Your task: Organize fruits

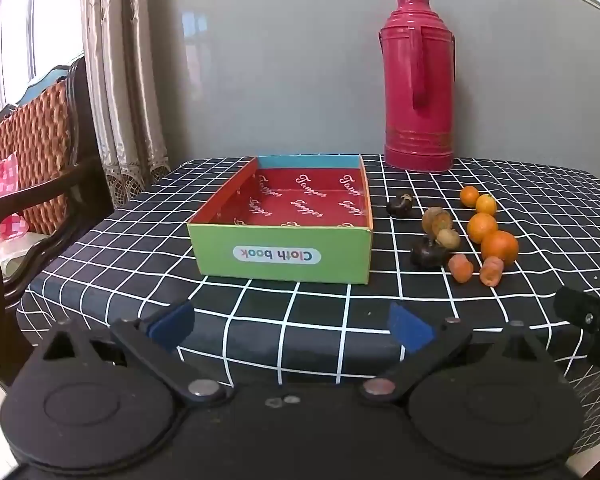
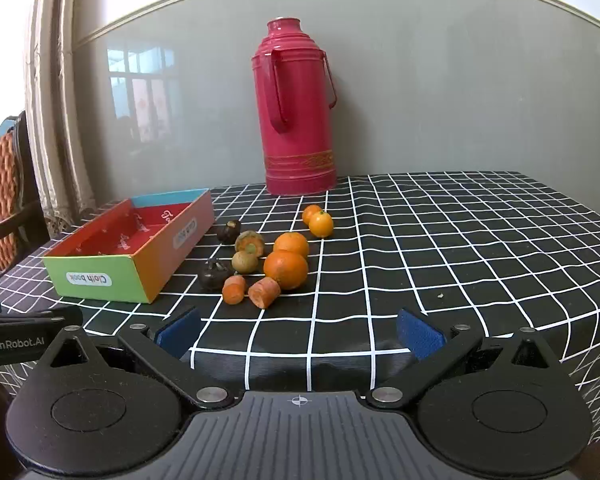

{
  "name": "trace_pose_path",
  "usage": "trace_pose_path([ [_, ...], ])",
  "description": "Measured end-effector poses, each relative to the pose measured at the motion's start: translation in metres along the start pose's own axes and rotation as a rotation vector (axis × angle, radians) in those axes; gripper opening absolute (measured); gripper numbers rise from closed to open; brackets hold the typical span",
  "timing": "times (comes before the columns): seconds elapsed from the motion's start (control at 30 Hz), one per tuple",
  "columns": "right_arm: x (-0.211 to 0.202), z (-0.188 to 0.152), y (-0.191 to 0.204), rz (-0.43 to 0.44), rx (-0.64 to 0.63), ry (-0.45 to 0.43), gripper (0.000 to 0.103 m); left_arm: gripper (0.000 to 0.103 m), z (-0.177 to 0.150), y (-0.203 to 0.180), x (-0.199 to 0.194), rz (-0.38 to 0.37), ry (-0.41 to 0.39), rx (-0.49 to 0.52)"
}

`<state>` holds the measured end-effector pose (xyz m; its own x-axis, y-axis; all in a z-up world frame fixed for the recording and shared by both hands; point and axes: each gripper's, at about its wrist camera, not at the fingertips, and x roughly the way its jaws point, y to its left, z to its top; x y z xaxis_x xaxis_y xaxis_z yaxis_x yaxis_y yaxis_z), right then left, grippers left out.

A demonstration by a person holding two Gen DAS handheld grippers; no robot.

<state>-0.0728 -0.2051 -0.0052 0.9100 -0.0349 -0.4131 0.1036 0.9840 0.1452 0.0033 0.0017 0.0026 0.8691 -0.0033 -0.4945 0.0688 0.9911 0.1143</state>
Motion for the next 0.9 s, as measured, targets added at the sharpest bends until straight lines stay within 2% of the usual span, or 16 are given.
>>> trace_pose_path([
  [0.9, 0.0019, -0.0003, 0.0018, 0.004, -0.015, 0.012, 0.103, 0.097, -0.0044, -0.0004, -0.0004, 0.013, -0.008, 0.016],
])
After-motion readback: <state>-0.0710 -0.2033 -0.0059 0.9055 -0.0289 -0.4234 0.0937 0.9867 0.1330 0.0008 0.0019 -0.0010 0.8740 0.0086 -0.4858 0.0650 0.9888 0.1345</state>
